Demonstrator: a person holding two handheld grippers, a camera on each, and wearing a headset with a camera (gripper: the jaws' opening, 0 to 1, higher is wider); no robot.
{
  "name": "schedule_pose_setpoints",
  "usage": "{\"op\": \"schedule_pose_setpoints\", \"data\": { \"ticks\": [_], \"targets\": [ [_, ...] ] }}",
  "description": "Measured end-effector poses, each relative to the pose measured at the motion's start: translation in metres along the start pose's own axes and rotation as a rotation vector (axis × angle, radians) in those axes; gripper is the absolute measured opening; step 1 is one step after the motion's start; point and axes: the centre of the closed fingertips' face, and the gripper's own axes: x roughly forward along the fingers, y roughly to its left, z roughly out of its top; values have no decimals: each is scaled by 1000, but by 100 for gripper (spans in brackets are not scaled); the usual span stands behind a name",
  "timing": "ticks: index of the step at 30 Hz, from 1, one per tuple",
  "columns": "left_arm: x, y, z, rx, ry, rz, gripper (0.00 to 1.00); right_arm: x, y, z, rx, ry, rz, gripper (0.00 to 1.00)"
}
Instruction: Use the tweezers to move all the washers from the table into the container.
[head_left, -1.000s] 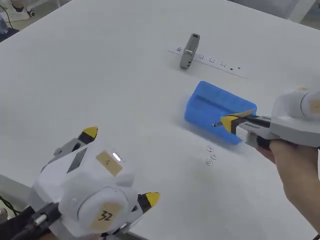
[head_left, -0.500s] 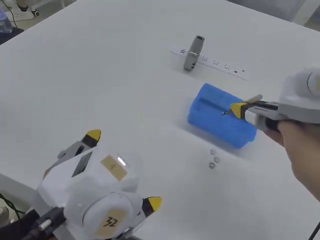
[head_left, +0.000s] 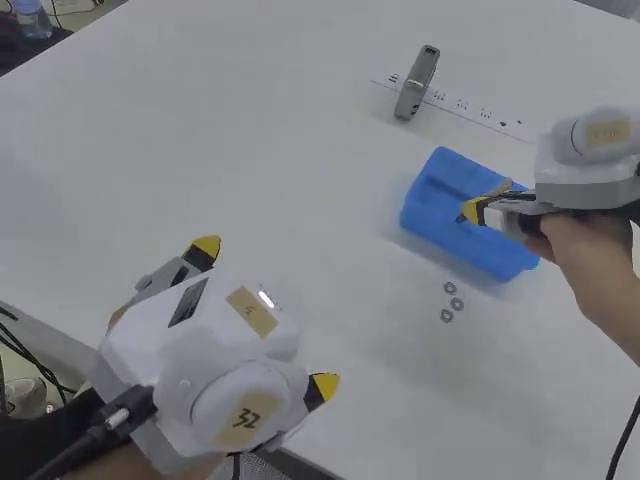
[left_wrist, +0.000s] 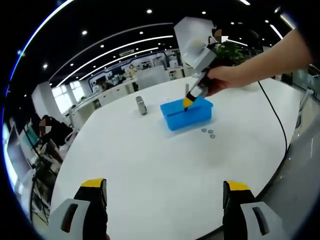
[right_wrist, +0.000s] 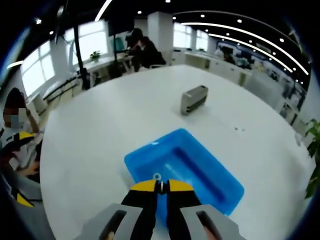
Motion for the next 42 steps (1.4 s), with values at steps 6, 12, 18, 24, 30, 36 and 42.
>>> {"op": "schedule_pose_setpoints", "data": {
  "ticks": [6, 12, 18, 24, 30, 36, 42],
  "targets": [
    [0, 0, 0, 1, 3, 1, 99, 2, 2, -3, 5, 31, 31, 2],
    [0, 0, -1, 5, 5, -1, 96, 0, 8, -2, 19, 34, 34, 2],
    [0, 0, 0, 1, 2, -2, 97, -2, 9, 0, 5, 18, 18, 2],
    [0, -1, 0, 2, 1, -4, 97, -3, 2, -1, 34, -2, 18, 4],
    [0, -1, -1, 4, 5, -5, 97, -4, -8, 1, 35, -9, 20, 3],
    [0, -1, 0, 5, 0, -7, 97, -26, -5, 13, 63, -60, 33, 4],
    [0, -2, 0, 3, 0, -9, 97, -51, 1, 23, 69, -120, 34, 3]
  ]
}}
